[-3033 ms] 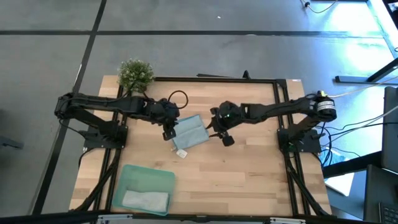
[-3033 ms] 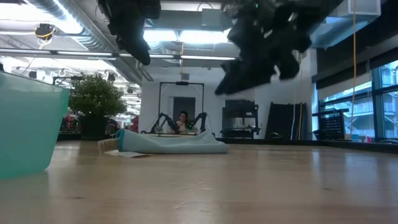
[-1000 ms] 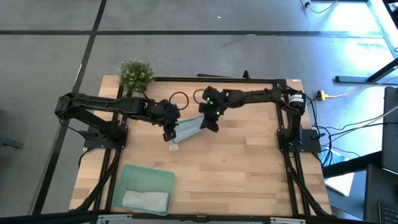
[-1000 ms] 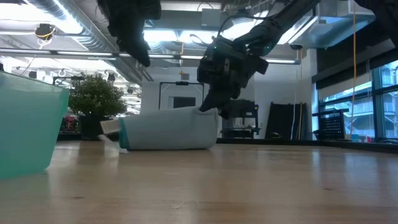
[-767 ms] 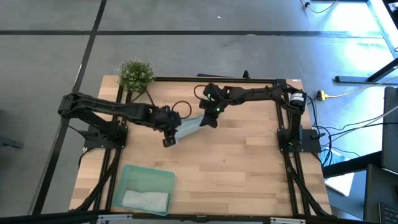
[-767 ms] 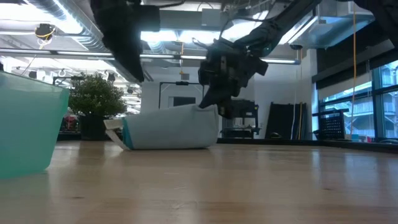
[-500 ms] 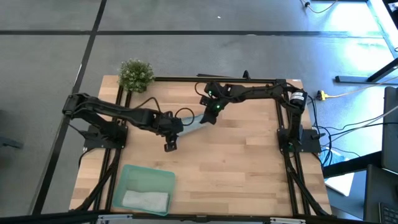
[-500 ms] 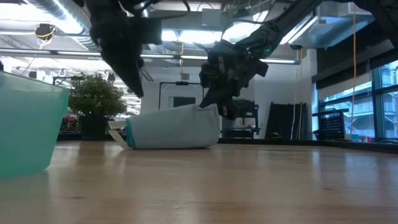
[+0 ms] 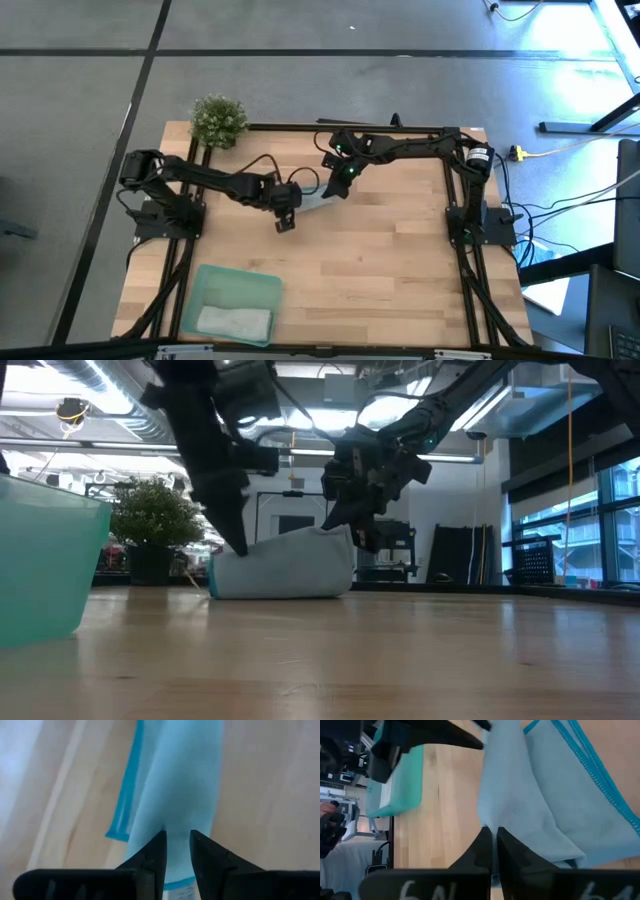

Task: Roll microfiber towels into tight, uniform cylinder then place into a basket
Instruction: Roll the blue microfiber cloth

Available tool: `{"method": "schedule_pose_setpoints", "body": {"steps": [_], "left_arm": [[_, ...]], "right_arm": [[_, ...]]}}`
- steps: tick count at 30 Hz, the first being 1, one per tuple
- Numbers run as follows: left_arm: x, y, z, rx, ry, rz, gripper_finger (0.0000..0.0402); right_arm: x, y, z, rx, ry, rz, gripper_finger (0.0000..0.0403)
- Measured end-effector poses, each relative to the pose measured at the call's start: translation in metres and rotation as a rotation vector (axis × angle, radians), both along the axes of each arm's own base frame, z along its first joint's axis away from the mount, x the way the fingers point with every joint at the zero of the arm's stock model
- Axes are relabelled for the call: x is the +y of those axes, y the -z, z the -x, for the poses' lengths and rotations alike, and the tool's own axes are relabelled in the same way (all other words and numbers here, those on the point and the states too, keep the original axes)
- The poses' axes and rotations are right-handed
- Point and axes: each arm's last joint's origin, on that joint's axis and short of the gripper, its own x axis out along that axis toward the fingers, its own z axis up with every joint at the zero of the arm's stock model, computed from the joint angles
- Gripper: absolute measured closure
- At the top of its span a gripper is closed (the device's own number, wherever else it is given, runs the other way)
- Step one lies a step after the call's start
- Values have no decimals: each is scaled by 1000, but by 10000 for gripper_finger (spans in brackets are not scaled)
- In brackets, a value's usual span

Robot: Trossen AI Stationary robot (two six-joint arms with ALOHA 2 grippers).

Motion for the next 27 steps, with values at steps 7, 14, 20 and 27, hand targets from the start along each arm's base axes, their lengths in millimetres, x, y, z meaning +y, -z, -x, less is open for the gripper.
{"method": "schedule_pose_setpoints", "body": {"steps": [7, 14, 20, 27], "left_arm": [[19, 6, -5, -7, -27, -2, 321], [29, 31, -13, 49, 9, 25, 321], [35, 45, -17, 83, 1, 35, 321], [37, 51, -18, 102, 4, 56, 321]], "right_arm": [[0, 0, 1, 6, -4, -8, 392], [0, 1, 1, 23, 11, -26, 392], [-1, 1, 1, 25, 19, -25, 389], [-12, 2, 5, 56, 97, -20, 363]]}}
